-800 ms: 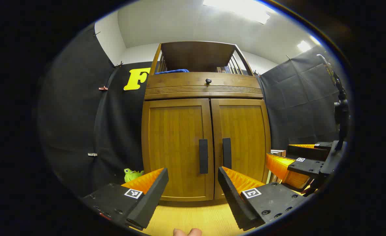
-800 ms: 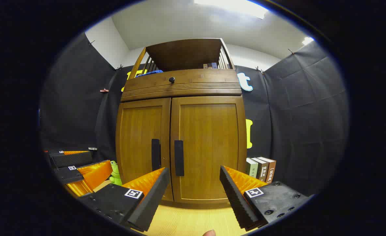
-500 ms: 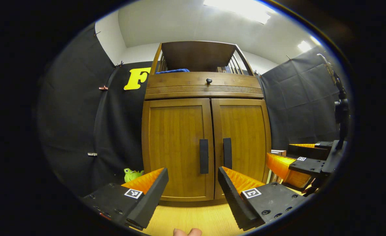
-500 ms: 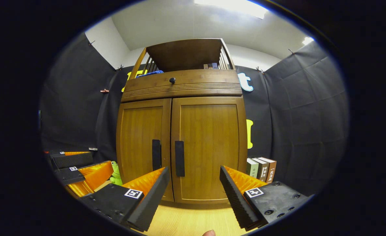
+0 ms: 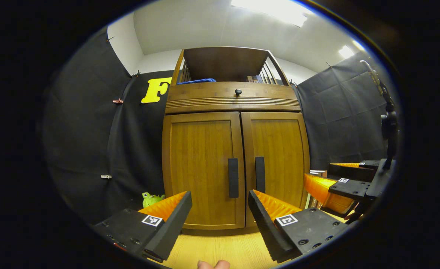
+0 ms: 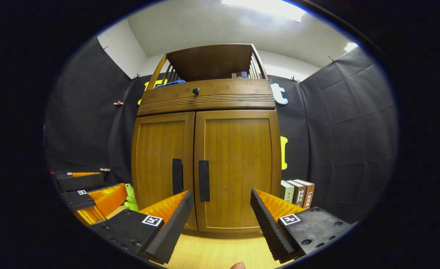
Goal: Open the right door of the double-door shoe cabinet with the right hand, and open the left door with the left hand.
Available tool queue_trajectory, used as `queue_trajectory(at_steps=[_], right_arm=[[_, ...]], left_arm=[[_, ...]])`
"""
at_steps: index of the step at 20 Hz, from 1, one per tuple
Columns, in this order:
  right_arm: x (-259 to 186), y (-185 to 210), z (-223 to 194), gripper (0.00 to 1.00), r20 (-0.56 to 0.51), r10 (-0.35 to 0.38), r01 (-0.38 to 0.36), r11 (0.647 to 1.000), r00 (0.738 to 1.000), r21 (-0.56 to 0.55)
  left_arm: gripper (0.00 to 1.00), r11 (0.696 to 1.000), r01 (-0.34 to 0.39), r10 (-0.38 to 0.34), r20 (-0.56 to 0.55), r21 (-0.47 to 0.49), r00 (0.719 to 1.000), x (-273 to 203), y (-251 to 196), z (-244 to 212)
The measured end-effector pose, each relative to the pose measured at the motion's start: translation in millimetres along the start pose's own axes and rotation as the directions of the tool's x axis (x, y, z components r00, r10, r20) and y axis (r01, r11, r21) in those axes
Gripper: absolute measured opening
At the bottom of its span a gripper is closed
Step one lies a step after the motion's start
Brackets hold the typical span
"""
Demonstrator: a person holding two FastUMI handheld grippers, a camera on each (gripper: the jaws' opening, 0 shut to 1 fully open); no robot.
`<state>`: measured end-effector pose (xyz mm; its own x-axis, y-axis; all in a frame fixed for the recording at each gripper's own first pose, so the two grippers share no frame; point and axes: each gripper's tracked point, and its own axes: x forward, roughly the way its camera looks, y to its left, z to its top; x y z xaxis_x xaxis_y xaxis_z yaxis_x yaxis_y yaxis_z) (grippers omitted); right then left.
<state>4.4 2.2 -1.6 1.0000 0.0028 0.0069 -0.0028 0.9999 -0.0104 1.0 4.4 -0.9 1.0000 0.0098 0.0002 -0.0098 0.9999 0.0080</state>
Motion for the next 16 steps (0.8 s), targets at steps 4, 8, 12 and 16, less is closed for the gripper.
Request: queue_trajectory(at_steps=[4, 8, 12, 16], right_arm=[[14, 8, -15, 0.97, -0.001, 0.019, -0.019, 1.000, 1.000, 0.000], [49, 17, -34, 0.97, -0.014, 0.032, -0.032, 0.999, 0.999, -0.008], [97, 30, -50, 0.97, -0.019, 0.033, -0.033, 0.999, 0.999, 0.001], [140, 38, -66, 0.97, -0.045, 0.044, -0.043, 0.999, 0.998, 0.025]], left_arm=[[0.94, 1.000, -0.011, 0.011, 0.000, 0.010, 1.000, -9, 6, -11], [0.94, 0.999, -0.038, 0.038, 0.009, 0.034, 0.999, -32, 11, -29], [0.95, 0.999, -0.039, 0.038, 0.006, 0.037, 0.999, -50, 10, -46], [0.97, 0.999, -0.034, 0.035, -0.026, 0.033, 0.999, -55, 14, -60]])
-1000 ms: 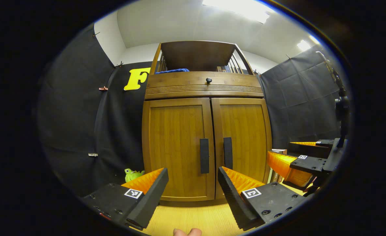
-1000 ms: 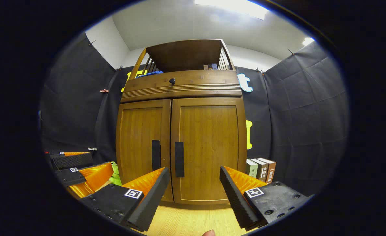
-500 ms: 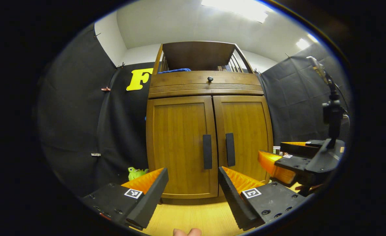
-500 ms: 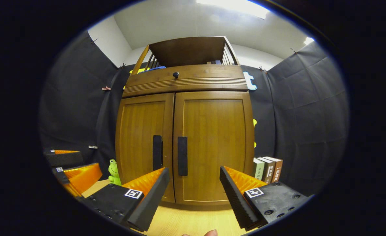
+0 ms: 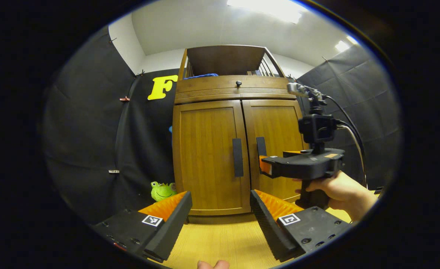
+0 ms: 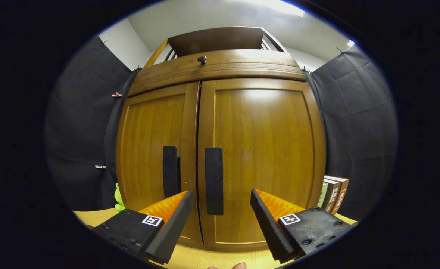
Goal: Open the right door of the double-door shoe cabinet with the right hand, and open the left door with the left hand.
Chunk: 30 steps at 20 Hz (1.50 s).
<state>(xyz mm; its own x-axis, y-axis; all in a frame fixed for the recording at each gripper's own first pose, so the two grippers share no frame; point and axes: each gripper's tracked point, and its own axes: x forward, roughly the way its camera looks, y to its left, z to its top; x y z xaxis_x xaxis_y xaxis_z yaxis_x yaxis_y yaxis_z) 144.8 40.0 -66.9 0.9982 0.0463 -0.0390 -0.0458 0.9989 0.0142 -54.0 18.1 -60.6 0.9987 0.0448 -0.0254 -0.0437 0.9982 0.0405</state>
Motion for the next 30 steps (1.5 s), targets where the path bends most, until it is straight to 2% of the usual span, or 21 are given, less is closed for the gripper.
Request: queue_trajectory(at_steps=[7, 8, 12, 13, 14, 16, 18, 19, 20, 24, 26, 27, 28, 30], right_arm=[[47, 8, -7, 0.97, 0.000, -0.019, 0.018, 0.997, 1.000, -0.074], [51, 7, -6, 0.95, 0.004, -0.032, 0.032, 0.995, 0.999, -0.092], [64, 14, -18, 0.67, -0.040, -0.027, 0.025, 0.998, 0.999, -0.056], [65, 14, -20, 0.58, -0.050, -0.025, 0.023, 0.999, 0.998, -0.043], [62, 15, -18, 0.49, -0.040, -0.023, 0.021, 0.999, 0.999, -0.040], [66, 9, -18, 0.41, -0.044, -0.021, 0.019, 0.999, 0.999, -0.042], [64, 8, -20, 0.27, -0.065, -0.005, 0.003, 1.000, 0.998, -0.031], [59, 9, -18, 0.35, -0.074, 0.001, -0.003, 1.000, 0.997, -0.028], [56, 9, -18, 0.20, -0.080, 0.008, -0.011, 1.000, 0.997, -0.026], [30, 9, -13, 0.24, -0.100, 0.059, -0.059, 0.998, 0.993, 0.007], [13, 7, -9, 0.24, -0.098, 0.082, -0.081, 0.997, 0.992, 0.018], [3, 5, -8, 0.28, -0.094, 0.089, -0.088, 0.996, 0.992, 0.019], [-7, 3, -5, 0.24, -0.091, 0.096, -0.094, 0.995, 0.991, 0.024], [-29, -4, 0, 0.24, -0.085, 0.110, -0.107, 0.994, 0.990, 0.032]], left_arm=[[0.97, 0.997, -0.003, 0.001, -0.031, -0.073, 1.000, 9, 11, -7], [0.96, 0.997, -0.008, 0.006, -0.034, -0.074, 0.999, 10, 14, -9], [0.97, 0.995, -0.024, 0.021, -0.032, -0.095, 0.999, 11, 24, -8], [0.94, 0.995, -0.023, 0.019, -0.032, -0.102, 0.999, 12, 25, -7], [0.98, 0.994, -0.026, 0.022, -0.033, -0.105, 0.999, 11, 27, -8], [0.96, 0.993, -0.030, 0.026, -0.034, -0.111, 0.999, 10, 29, -9], [0.98, 0.992, -0.027, 0.023, -0.033, -0.124, 0.999, 9, 30, -7], [0.98, 0.992, -0.025, 0.021, -0.031, -0.126, 0.999, 10, 32, -7], [0.98, 0.992, -0.024, 0.021, -0.029, -0.126, 0.999, 9, 33, -7], [0.96, 0.992, -0.026, 0.023, -0.027, -0.127, 0.999, 7, 34, -6], [0.98, 0.991, -0.026, 0.022, -0.029, -0.129, 0.999, 8, 36, -8], [0.98, 0.991, -0.027, 0.024, -0.028, -0.128, 0.999, 8, 36, -7], [0.96, 0.991, -0.030, 0.026, -0.027, -0.127, 0.999, 7, 37, -6], [0.98, 0.991, -0.030, 0.027, -0.024, -0.132, 0.999, 6, 37, -5]])
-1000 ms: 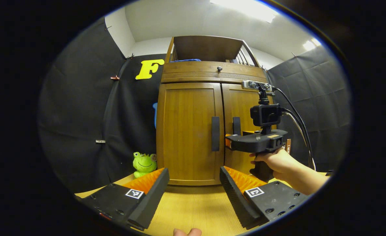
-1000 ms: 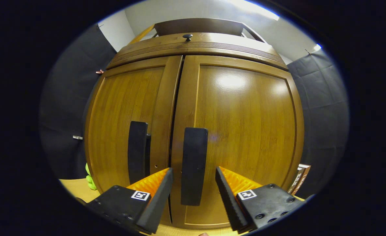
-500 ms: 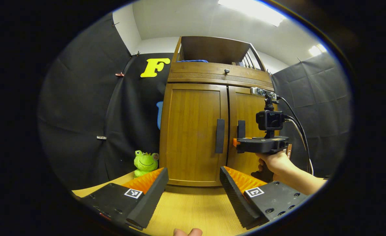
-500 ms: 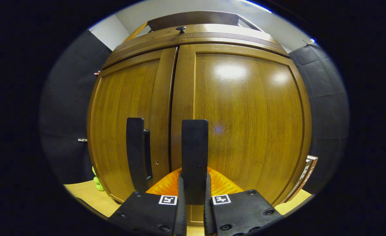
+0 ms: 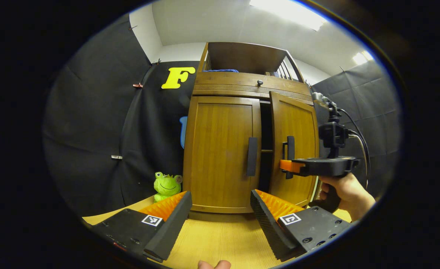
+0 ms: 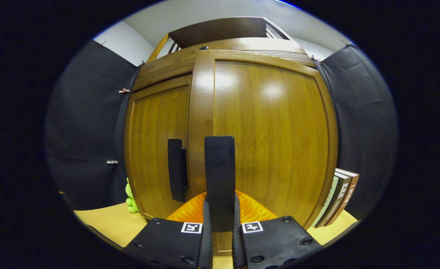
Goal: Open the right door of the double-door shoe cabinet with the right hand, and open the left door with the left hand.
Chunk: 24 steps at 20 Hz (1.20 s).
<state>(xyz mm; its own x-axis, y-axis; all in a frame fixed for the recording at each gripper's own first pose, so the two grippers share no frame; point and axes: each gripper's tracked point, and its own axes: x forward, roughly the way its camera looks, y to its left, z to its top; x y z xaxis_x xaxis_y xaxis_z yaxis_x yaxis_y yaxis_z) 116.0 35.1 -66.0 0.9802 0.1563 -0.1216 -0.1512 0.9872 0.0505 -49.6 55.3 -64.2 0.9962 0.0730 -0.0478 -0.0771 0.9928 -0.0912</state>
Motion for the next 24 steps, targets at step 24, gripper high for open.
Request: queue_trajectory(at_steps=[24], right_arm=[[-174, -136, 29, 0.24, 0.066, -0.159, 0.164, 0.983, 0.985, -0.082]], left_arm=[[0.98, 0.998, 0.046, -0.046, 0.007, 0.037, 0.999, -3, -40, -4]])
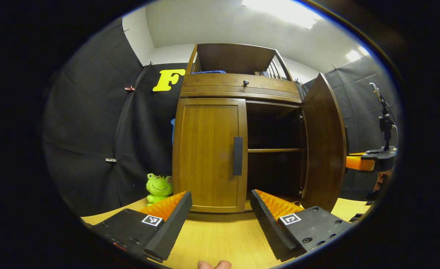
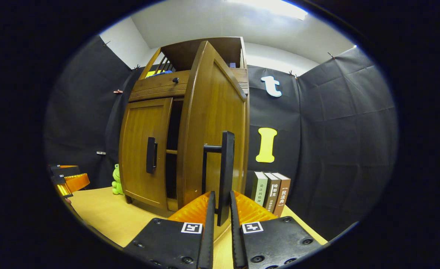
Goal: Open the right door of the double-door shoe cabinet with the right hand, and open the left door with the left hand.
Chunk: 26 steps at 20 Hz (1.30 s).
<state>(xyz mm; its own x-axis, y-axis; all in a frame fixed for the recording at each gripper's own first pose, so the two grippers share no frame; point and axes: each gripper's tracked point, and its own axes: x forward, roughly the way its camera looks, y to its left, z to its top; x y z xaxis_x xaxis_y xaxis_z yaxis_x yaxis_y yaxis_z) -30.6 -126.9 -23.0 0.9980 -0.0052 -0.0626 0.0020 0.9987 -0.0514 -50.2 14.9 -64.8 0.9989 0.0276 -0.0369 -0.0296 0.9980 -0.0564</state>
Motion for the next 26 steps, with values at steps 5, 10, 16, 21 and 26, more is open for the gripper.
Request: queue_trajectory(at_steps=[5, 10, 16, 21, 26], right_arm=[[-13, -49, 9, 0.10, 0.032, -0.109, 0.109, 0.994, 0.994, 0.012], [-36, -100, 24, 0.19, 0.097, -0.249, 0.250, 0.968, 0.964, -0.002], [-62, -106, 29, 0.35, 0.123, -0.264, 0.263, 0.964, 0.957, 0.029], [-69, -128, 27, 0.94, 0.193, -0.332, 0.348, 0.936, 0.923, -0.057], [-64, -131, 14, 0.97, 0.123, -0.304, 0.306, 0.952, 0.945, 0.004]], left_arm=[[0.98, 1.000, 0.012, -0.012, -0.007, 0.007, 1.000, 1, -10, -4], [0.96, 1.000, 0.027, -0.027, -0.021, 0.006, 0.999, 6, -23, -10], [0.98, 0.999, 0.041, -0.040, -0.023, 0.017, 0.999, 17, -40, -8], [0.98, 0.998, 0.058, -0.058, 0.001, 0.002, 0.998, 46, -56, 10], [0.96, 0.998, 0.062, -0.063, 0.049, 0.016, 0.997, 94, -72, 30]])
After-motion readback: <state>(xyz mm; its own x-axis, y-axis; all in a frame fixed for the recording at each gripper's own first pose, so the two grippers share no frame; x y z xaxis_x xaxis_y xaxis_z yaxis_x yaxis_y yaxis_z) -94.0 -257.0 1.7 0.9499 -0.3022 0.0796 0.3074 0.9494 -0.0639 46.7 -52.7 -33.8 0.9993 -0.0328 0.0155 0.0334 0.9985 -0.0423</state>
